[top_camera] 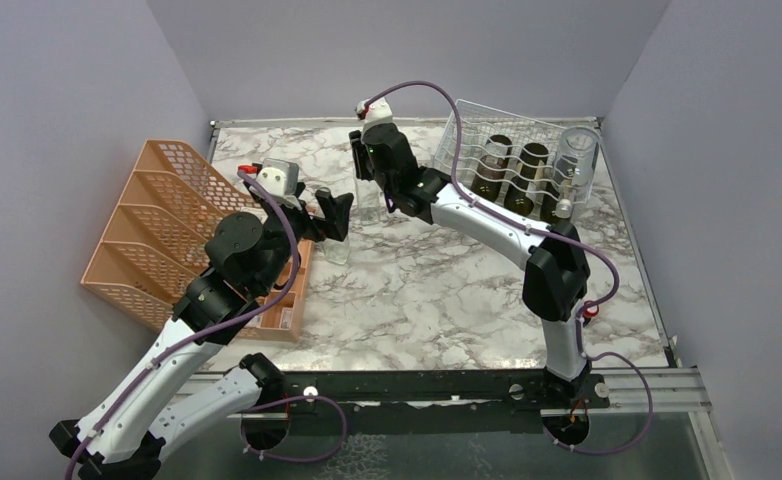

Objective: Put the wine bottle on the wine rack

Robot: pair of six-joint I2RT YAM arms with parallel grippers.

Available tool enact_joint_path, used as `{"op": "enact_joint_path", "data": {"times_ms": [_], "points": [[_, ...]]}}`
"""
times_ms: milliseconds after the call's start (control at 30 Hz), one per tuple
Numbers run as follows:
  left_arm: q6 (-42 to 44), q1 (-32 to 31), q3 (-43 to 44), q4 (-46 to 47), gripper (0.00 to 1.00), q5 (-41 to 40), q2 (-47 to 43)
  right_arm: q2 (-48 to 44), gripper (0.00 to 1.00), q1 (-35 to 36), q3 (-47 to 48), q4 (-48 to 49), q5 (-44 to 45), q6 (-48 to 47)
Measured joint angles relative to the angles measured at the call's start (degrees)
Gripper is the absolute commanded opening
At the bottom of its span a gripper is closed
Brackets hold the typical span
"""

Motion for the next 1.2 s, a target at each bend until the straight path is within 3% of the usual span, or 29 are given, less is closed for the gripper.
{"op": "enact_joint_path", "data": {"times_ms": [267,500,667,900,1200], "points": [[-0.3,0.0,-1.3,0.2,0.99,0.0,0.0,-1.7,0.07,0.0,-2.5,0.9,0.1,-1.1],[-1.2,0.0,-4.5,1.6,0.99,1.8,0.5,-13.0,0.05,0.0,-10.7,-4.3,0.0,-1.2],[-1.6,0.0,-9.3,7.0,0.92,8.6,2.4,-26.2,0.05,0.0,-15.5,-9.4,-1.2,0.5],[-2.9,0.0,-18.5,20.1,0.92,22.6,8.3,-37.2,0.05,0.0,-20.2,-14.8,-5.0,3.6],[-1.1,-3.4,-22.3,32.1,0.92,32.9,16.9,-45.1,0.05,0.0,-24.0,-22.5,-12.9,8.3]]}}
